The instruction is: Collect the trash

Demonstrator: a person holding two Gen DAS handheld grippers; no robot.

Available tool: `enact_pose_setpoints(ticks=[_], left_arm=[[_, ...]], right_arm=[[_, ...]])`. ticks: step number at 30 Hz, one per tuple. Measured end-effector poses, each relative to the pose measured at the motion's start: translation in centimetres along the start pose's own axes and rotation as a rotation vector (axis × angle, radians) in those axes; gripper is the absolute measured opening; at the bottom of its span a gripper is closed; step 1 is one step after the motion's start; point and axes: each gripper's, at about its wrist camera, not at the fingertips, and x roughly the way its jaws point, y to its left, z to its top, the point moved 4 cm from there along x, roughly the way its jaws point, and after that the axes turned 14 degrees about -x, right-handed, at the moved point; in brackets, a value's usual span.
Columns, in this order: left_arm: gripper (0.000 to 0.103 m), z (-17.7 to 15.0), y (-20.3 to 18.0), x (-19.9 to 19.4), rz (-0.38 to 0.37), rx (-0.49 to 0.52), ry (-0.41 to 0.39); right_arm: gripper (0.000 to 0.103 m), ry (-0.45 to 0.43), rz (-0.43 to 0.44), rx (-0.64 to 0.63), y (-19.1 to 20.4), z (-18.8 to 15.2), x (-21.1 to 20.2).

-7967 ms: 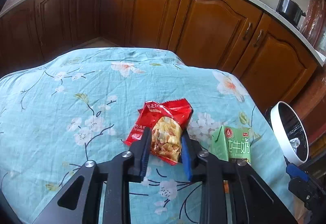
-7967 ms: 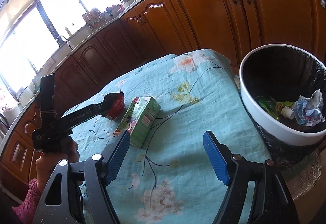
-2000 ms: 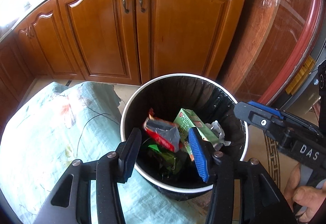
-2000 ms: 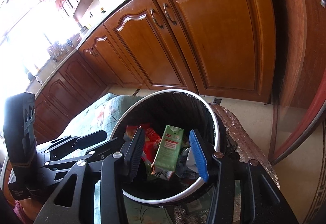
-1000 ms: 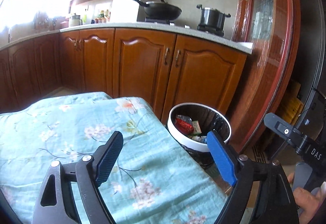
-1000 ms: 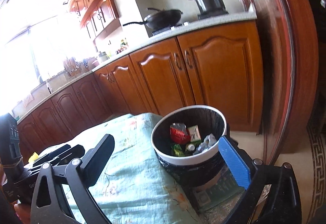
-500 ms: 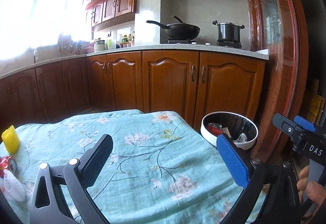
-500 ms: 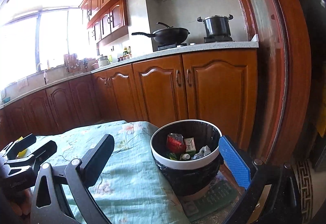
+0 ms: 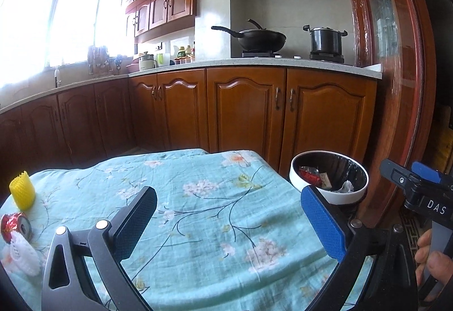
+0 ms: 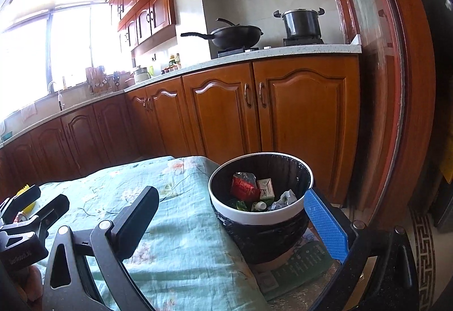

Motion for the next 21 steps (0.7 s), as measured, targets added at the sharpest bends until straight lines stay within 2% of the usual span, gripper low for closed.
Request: enact_pose_setpoints(ticks=[21], left_arm=[[0.102, 0.21, 1.07, 0.37, 0.001, 0.001, -0.002]], right_arm=[[0.103, -0.011, 0.016, -0.003, 0.42, -0.12, -0.03]])
